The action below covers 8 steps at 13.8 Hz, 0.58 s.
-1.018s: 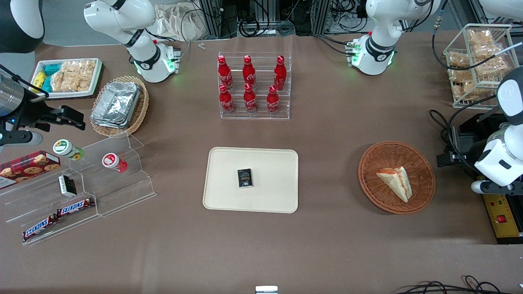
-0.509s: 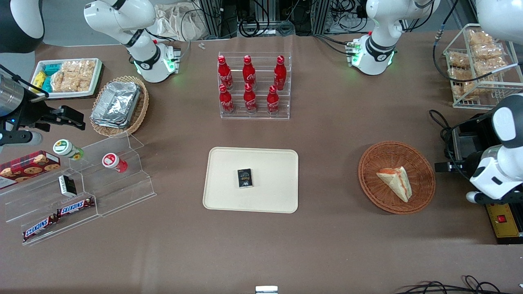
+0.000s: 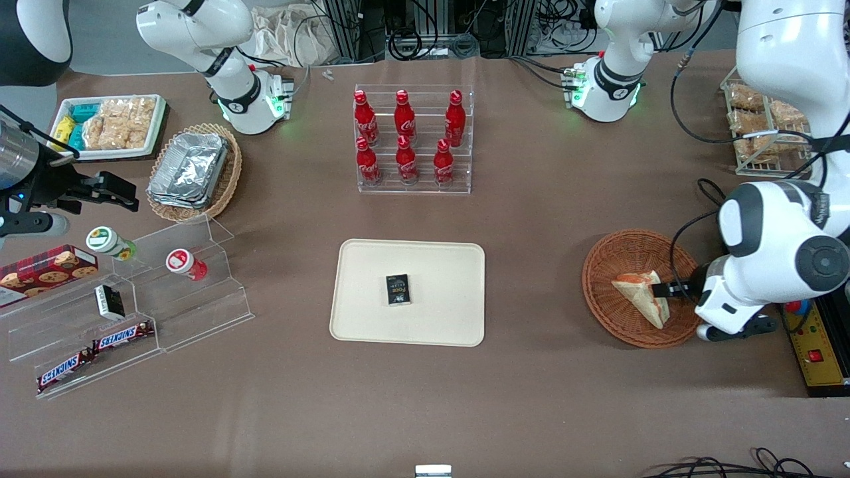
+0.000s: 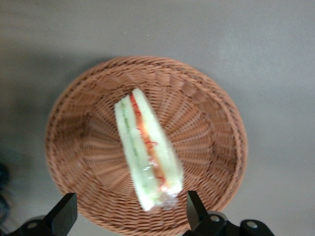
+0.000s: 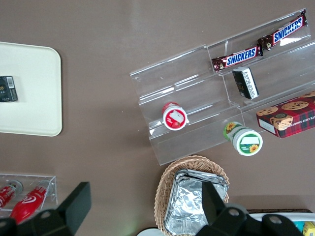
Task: Place sandwich from basket to tray
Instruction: 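Lower the open left gripper around the sandwich and close it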
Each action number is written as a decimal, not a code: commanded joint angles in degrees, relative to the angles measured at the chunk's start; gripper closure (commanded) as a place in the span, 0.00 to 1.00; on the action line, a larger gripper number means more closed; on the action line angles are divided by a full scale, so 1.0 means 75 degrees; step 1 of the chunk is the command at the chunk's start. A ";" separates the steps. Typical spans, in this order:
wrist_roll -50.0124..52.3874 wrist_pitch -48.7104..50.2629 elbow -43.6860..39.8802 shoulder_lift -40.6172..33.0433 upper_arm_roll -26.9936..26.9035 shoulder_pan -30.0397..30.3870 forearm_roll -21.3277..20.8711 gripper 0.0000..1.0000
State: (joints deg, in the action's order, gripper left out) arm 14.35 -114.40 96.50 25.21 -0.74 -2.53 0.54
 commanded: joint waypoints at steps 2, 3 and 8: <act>0.1156 -0.0285 0.0035 0.0154 0.0006 -0.0096 0.0080 0.00; 0.1436 -0.0285 0.0024 0.0236 0.0006 -0.0096 0.0104 0.00; 0.2409 -0.0683 0.0375 0.0272 0.0006 -0.0038 0.0256 0.00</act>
State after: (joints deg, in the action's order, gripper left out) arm 29.45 -117.55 97.64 27.73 -0.80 -3.10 1.75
